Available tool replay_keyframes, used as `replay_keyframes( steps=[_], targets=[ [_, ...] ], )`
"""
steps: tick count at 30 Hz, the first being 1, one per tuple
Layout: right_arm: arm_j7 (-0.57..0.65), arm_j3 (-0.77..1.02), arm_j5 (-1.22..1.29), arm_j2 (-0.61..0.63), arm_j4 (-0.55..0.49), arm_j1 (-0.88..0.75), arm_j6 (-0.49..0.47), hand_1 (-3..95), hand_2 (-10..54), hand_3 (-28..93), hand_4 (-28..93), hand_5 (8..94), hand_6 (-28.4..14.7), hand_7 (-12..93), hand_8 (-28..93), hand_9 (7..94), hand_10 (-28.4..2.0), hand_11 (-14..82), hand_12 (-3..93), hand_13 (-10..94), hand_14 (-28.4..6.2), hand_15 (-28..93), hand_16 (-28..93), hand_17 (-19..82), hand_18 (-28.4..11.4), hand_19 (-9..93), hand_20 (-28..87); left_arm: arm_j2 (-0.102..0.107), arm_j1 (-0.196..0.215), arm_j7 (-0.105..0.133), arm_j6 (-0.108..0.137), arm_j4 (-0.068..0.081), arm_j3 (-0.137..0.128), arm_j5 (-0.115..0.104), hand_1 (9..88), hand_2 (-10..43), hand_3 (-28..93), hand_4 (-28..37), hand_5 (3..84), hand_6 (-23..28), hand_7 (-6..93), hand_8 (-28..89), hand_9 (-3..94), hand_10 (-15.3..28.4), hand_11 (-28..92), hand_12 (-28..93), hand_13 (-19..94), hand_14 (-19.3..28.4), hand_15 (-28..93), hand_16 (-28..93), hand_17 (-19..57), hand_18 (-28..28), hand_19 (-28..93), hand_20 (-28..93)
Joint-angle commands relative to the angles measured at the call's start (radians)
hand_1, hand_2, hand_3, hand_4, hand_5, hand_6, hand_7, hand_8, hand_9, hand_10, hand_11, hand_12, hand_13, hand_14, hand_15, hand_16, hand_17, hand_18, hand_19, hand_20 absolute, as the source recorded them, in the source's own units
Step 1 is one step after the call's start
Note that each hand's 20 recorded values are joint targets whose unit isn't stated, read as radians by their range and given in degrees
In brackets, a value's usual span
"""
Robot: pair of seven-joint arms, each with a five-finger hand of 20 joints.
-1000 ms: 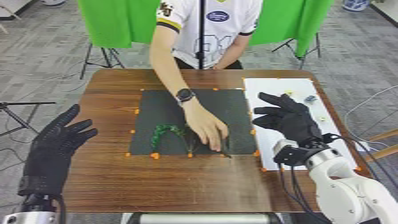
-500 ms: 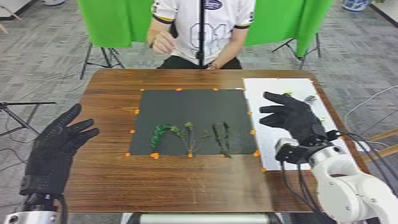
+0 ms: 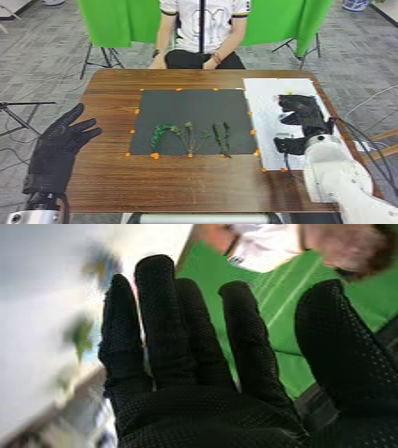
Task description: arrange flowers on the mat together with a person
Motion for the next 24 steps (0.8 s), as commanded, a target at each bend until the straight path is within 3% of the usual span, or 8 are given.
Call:
replay_keyframes(
  steps=[1, 10, 13, 19, 22, 24],
  targets=[
    [0.12, -0.137, -0.346, 0.054, 0.125, 0.145, -0.043, 31.1, 2.1, 76, -24, 49.7, -1.7, 17, -13, 49.7, -18.6, 22.3, 14.7, 51, -16.6, 62, 7, 21, -25.2, 69, 13, -0.001, -0.009, -0.022, -0.007, 0.002, 0.01, 0.01, 20.0, -0.4, 78, -28.3, 32.5, 5.7, 15.5, -11, 33.7, 19.1, 25, 12, 24, 26.8, 53, -8, -9.8, 23.2, 47, 16],
    [0.227, -0.222, -0.556, 0.048, 0.214, 0.223, -0.26, 32.7, -0.9, 76, -25, 49.3, -0.9, 17, -13, 51.1, -18.2, 22.8, 14.8, 53, -15.0, 63, 8, 22, -24.6, 70, 11, -0.008, -0.024, -0.037, -0.01, 0.001, 0.008, 0.014, 20.2, -0.6, 78, -28.3, 32.5, 5.8, 15.5, -11, 33.7, 19.0, 25, 12, 24, 26.8, 53, -8, -9.8, 23.2, 47, 16],
    [0.222, -0.229, -0.566, 0.047, 0.229, 0.221, -0.291, 34.2, -2.4, 76, -25, 49.4, -0.5, 17, -13, 53.0, -18.1, 23.1, 14.9, 55, -14.5, 63, 8, 23, -24.0, 71, 10, -0.007, -0.024, -0.037, -0.009, 0.001, 0.007, 0.012, 20.3, -0.7, 79, -28.3, 32.5, 5.8, 15.5, -11, 33.7, 19.0, 25, 12, 24, 26.8, 53, -8, -9.8, 23.2, 47, 16],
    [0.223, -0.27, -0.569, 0.05, 0.265, 0.248, -0.313, 36.6, -4.5, 75, -25, 51.6, 0.6, 19, -13, 55.1, -17.6, 23.8, 15.0, 57, -13.9, 61, 8, 23, -23.7, 71, 9, 0.013, -0.03, -0.032, -0.002, 0.006, 0.012, -0.002, 20.4, -0.7, 79, -28.3, 32.5, 5.8, 15.5, -11, 33.7, 19.1, 25, 12, 24, 26.9, 53, -8, -9.8, 23.2, 47, 16],
    [0.216, -0.3, -0.575, 0.051, 0.286, 0.272, -0.334, 37.3, -4.8, 75, -25, 51.7, 0.7, 19, -14, 55.8, -17.4, 23.6, 15.0, 57, -13.7, 61, 8, 24, -23.5, 71, 8, 0.025, -0.023, -0.018, 0.01, 0.006, 0.016, -0.012, 20.5, -0.7, 79, -28.3, 32.6, 5.8, 15.5, -11, 33.8, 19.1, 25, 12, 24, 26.8, 53, -8, -9.8, 23.1, 47, 16],
    [0.213, -0.317, -0.575, 0.051, 0.3, 0.281, -0.346, 37.8, -5.6, 75, -25, 52.0, 1.0, 19, -14, 56.3, -17.2, 23.8, 15.1, 58, -13.4, 61, 9, 24, -23.5, 71, 8, 0.029, -0.031, -0.024, 0.009, 0.008, 0.018, -0.013, 20.5, -0.6, 79, -28.3, 32.6, 5.9, 15.5, -11, 33.8, 19.0, 25, 12, 24, 26.8, 53, -8, -9.8, 23.1, 47, 16]
  ],
)
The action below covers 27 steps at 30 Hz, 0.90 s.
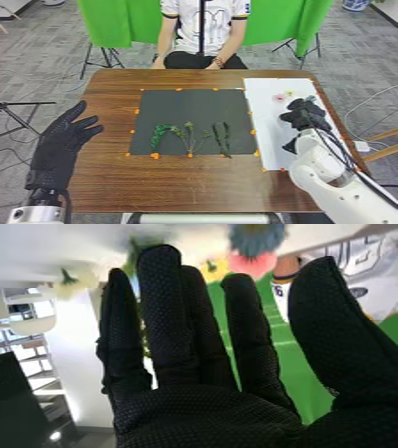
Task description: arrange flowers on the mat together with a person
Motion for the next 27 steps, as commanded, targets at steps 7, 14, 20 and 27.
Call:
replay_keyframes(
  steps=[7, 14, 20, 27],
  targets=[
    [-0.004, -0.165, -0.106, 0.014, 0.087, 0.097, -0.008, 42.4, -9.1, 74, -27, 59.5, 3.4, 19, -14, 60.7, -14.7, 23.5, 15.0, 62, -11.3, 57, 10, 26, -22.6, 71, 7, 0.023, -0.002, -0.001, 0.001, 0.007, 0.008, -0.013, 20.9, -0.1, 79, -28.3, 33.2, 6.3, 15.4, -10, 34.0, 19.0, 25, 12, 24, 26.9, 54, -8, -9.7, 23.1, 47, 16],
    [0.014, -0.2, -0.171, 0.005, 0.109, 0.106, 0.029, 59.8, -9.5, 60, -28, 82.9, 4.6, 19, 1, 88.2, -6.2, 10.3, 34.4, 78, -2.6, 46, 28, 35, -16.3, 74, 5, 0.03, 0.003, 0.006, 0.007, 0.001, 0.009, -0.016, 20.9, -0.1, 79, -28.3, 33.6, 6.4, 15.7, -10, 34.0, 19.1, 26, 12, 24, 26.8, 54, -8, -9.7, 23.1, 48, 16],
    [0.025, -0.177, -0.207, 0.003, 0.05, 0.079, 0.117, 62.6, -9.5, 59, -28, 85.0, 3.7, 19, 2, 92.0, -4.6, 13.1, 38.8, 82, -1.3, 47, 29, 36, -14.6, 78, 5, 0.045, 0.01, 0.037, 0.012, -0.01, 0.0, -0.013, 21.0, 0.0, 79, -28.3, 33.5, 6.4, 15.6, -11, 34.1, 19.2, 26, 12, 24, 26.9, 54, -8, -9.8, 23.1, 48, 16],
    [-0.011, -0.212, -0.208, -0.012, -0.077, 0.136, 0.188, 63.5, -9.5, 60, -28, 86.3, 2.5, 19, 2, 92.6, -4.3, 13.9, 39.9, 83, -1.0, 49, 29, 36, -15.1, 80, 6, 0.057, 0.009, 0.055, 0.018, -0.014, -0.006, -0.016, 20.6, -0.1, 78, -28.3, 32.9, 6.1, 15.6, -11, 34.0, 19.0, 26, 12, 24, 27.0, 54, -8, -9.7, 23.2, 48, 17]
  ],
)
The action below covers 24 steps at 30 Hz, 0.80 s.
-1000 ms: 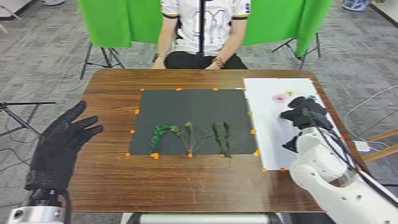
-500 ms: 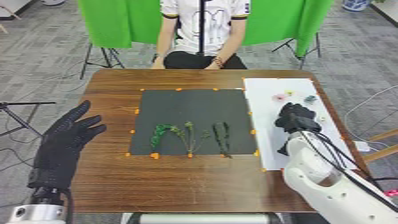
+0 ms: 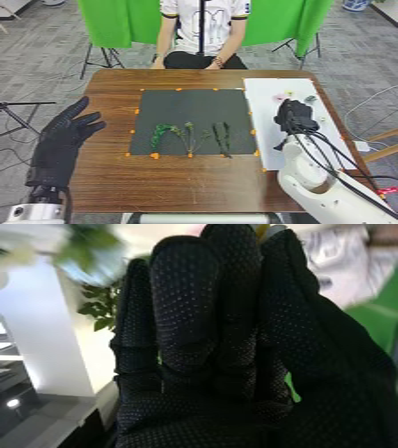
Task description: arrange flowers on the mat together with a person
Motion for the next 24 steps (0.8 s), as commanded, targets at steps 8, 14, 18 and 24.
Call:
replay_keyframes(
  steps=[8, 14, 18, 24],
  targets=[
    [-0.201, -0.233, 0.121, -0.174, -0.122, 0.267, 0.045, 63.1, -9.5, 61, -28, 86.5, 2.3, 18, 3, 92.7, -4.3, 13.8, 40.3, 83, -1.4, 49, 30, 35, -15.1, 81, 6, 0.04, 0.022, 0.032, 0.011, -0.032, -0.047, 0.005, 20.4, -0.2, 78, -28.3, 32.6, 5.9, 15.7, -11, 34.0, 19.0, 26, 12, 24, 27.0, 54, -8, -9.5, 23.5, 49, 17],
    [-0.327, -0.378, 0.191, -0.345, -0.038, 0.374, -0.011, 62.2, -9.5, 62, -28, 85.8, 2.4, 19, 4, 92.3, -3.7, 14.0, 40.7, 82, -1.0, 50, 30, 34, -14.9, 80, 7, 0.059, -0.075, 0.017, -0.01, -0.016, -0.033, 0.003, 20.4, -0.3, 79, -28.3, 32.6, 5.9, 16.0, -11, 34.3, 19.1, 26, 12, 25, 27.1, 54, -8, -9.1, 23.6, 49, 18],
    [-0.383, -0.448, 0.192, -0.438, 0.032, 0.419, -0.041, 61.7, -9.5, 62, -28, 85.1, 2.6, 19, 4, 91.8, -3.4, 14.2, 40.8, 82, -1.2, 50, 30, 34, -14.7, 80, 7, 0.079, -0.133, 0.066, -0.026, 0.001, 0.002, -0.08, 20.5, -0.2, 79, -28.3, 32.6, 5.9, 16.1, -11, 34.5, 19.1, 26, 12, 25, 27.2, 55, -8, -9.0, 23.7, 49, 18],
    [-0.41, -0.563, 0.192, -0.461, 0.081, 0.457, -0.073, 60.7, -9.5, 63, -28, 84.0, 3.0, 21, 3, 91.3, -3.3, 14.9, 40.9, 82, -1.4, 51, 29, 34, -14.7, 80, 7, 0.103, -0.206, 0.042, -0.013, 0.022, 0.039, -0.079, 20.5, -0.2, 79, -28.3, 32.9, 5.9, 16.4, -11, 34.7, 19.2, 27, 12, 25, 27.4, 56, -9, -8.7, 23.9, 50, 18]
  ],
)
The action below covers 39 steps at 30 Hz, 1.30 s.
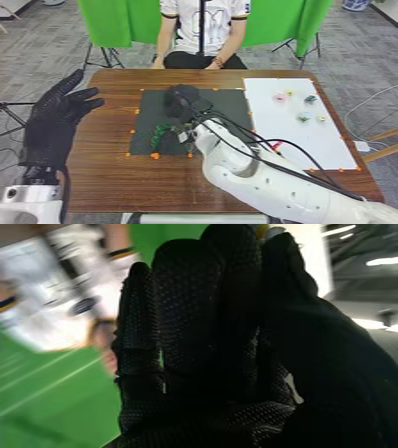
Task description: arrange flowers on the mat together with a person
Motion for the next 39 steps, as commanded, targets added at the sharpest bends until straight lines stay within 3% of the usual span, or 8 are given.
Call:
replay_keyframes(
  steps=[1, 9, 19, 26, 31, 39],
  targets=[
    [-0.05, -0.126, -0.031, -0.088, 0.031, 0.038, -0.052, 60.7, -9.5, 63, -28, 83.9, 2.9, 21, 3, 91.2, -3.3, 15.0, 40.9, 82, -1.4, 51, 29, 34, -14.7, 80, 7, 0.027, -0.069, -0.014, -0.003, 0.02, 0.023, -0.011, 20.5, -0.2, 79, -28.3, 32.9, 6.0, 16.4, -11, 34.7, 19.2, 27, 12, 25, 27.4, 56, -9, -8.7, 23.9, 50, 19],
    [-0.019, -0.173, -0.034, -0.102, 0.079, 0.068, -0.084, 61.4, -9.5, 61, -28, 82.4, 3.6, 21, 2, 90.5, -3.8, 15.2, 40.4, 80, -2.6, 51, 28, 33, -13.3, 76, 7, 0.031, -0.079, -0.024, -0.003, 0.025, 0.039, -0.008, 20.7, -0.2, 79, -28.3, 32.9, 5.9, 16.5, -11, 34.9, 19.3, 27, 12, 25, 27.5, 56, -9, -8.7, 23.9, 49, 19],
    [0.05, -0.208, -0.068, -0.12, 0.125, 0.112, -0.084, 58.6, -9.5, 57, -28, 78.3, 4.3, 19, -1, 88.5, -4.7, 18.8, 38.0, 79, -4.1, 55, 22, 31, -14.4, 77, 11, 0.02, -0.106, -0.047, -0.034, 0.035, 0.056, 0.006, 20.9, -0.1, 79, -28.3, 32.9, 5.9, 16.5, -11, 34.9, 19.4, 27, 12, 25, 27.6, 56, -9, -8.9, 23.7, 49, 18],
    [0.055, -0.214, -0.162, -0.119, 0.138, 0.105, -0.16, 51.2, -9.5, 59, -28, 70.9, 3.3, 17, -4, 84.6, -6.6, 26.8, 29.7, 78, -4.7, 56, 20, 31, -15.8, 78, 11, 0.014, -0.108, -0.039, -0.033, 0.039, 0.072, 0.004, 21.0, -0.2, 79, -28.3, 33.0, 6.0, 16.4, -11, 35.0, 19.5, 27, 12, 25, 27.5, 56, -9, -8.9, 23.6, 49, 18],
    [0.059, -0.201, -0.163, -0.121, 0.131, 0.091, -0.197, 47.6, -9.5, 62, -28, 69.1, 3.6, 16, -9, 82.9, -7.8, 30.9, 25.8, 78, -5.2, 57, 20, 30, -16.3, 78, 11, 0.016, -0.09, -0.027, -0.022, 0.036, 0.067, -0.002, 21.2, -0.2, 79, -28.3, 33.0, 6.0, 16.4, -11, 35.0, 19.5, 27, 12, 25, 27.5, 56, -9, -8.9, 23.6, 49, 18],
    [0.07, -0.195, -0.158, -0.12, 0.131, 0.089, -0.213, 44.9, -9.5, 65, -28, 66.9, 3.1, 16, -13, 81.3, -8.9, 34.2, 21.5, 77, -5.9, 58, 20, 29, -16.9, 78, 11, 0.007, -0.096, -0.044, -0.024, 0.038, 0.07, 0.005, 21.4, -0.3, 79, -28.3, 33.2, 6.1, 16.6, -11, 35.1, 19.5, 28, 12, 25, 27.5, 56, -9, -9.0, 23.5, 49, 18]
  ],
)
